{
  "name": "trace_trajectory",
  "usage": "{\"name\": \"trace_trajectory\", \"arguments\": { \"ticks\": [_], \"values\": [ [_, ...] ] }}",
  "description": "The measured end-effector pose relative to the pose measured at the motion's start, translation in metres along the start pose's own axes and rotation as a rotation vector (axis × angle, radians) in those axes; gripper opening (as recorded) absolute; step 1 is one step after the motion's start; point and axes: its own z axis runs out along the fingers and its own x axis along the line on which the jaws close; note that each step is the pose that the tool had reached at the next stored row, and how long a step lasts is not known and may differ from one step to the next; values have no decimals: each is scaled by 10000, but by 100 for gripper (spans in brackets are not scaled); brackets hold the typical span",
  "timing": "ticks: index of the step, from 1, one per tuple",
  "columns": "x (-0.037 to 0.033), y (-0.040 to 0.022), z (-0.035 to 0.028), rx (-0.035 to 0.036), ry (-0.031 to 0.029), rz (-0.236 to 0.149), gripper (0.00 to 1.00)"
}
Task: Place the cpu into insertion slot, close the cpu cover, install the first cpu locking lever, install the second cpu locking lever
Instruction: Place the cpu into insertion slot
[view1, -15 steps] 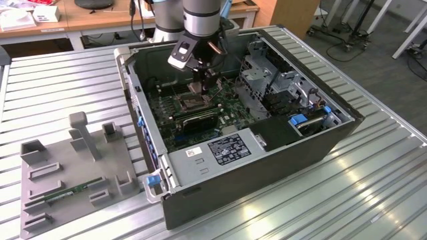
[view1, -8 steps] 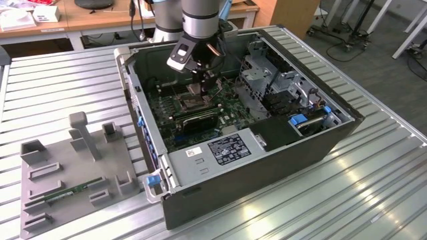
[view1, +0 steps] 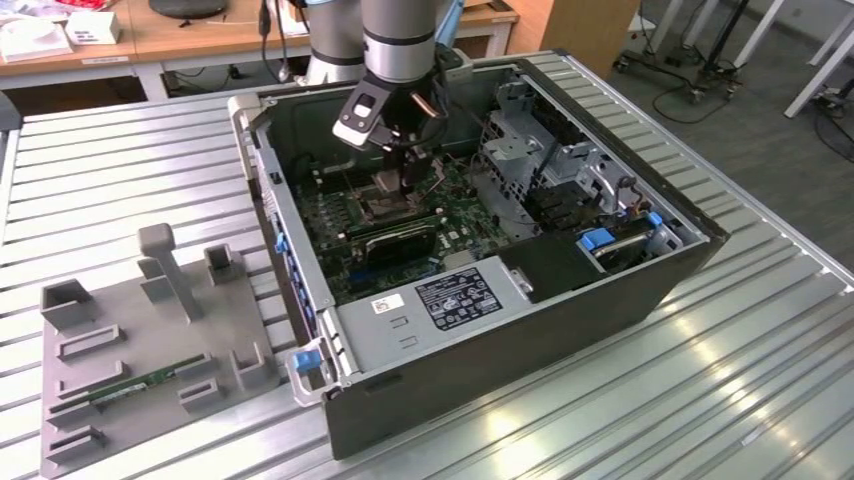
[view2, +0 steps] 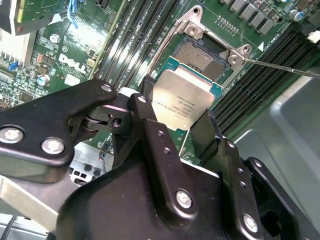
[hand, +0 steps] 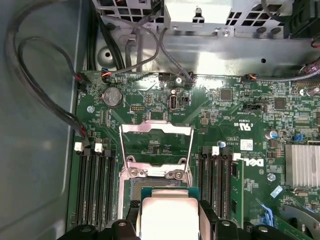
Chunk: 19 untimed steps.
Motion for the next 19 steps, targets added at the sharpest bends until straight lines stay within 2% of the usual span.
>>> {"name": "trace_trajectory", "arguments": {
  "ticks": [8, 19],
  "values": [
    [14, -12, 75, -1, 0, 21, 54],
    [42, -35, 140, -1, -2, 41, 54]
  ]
}}
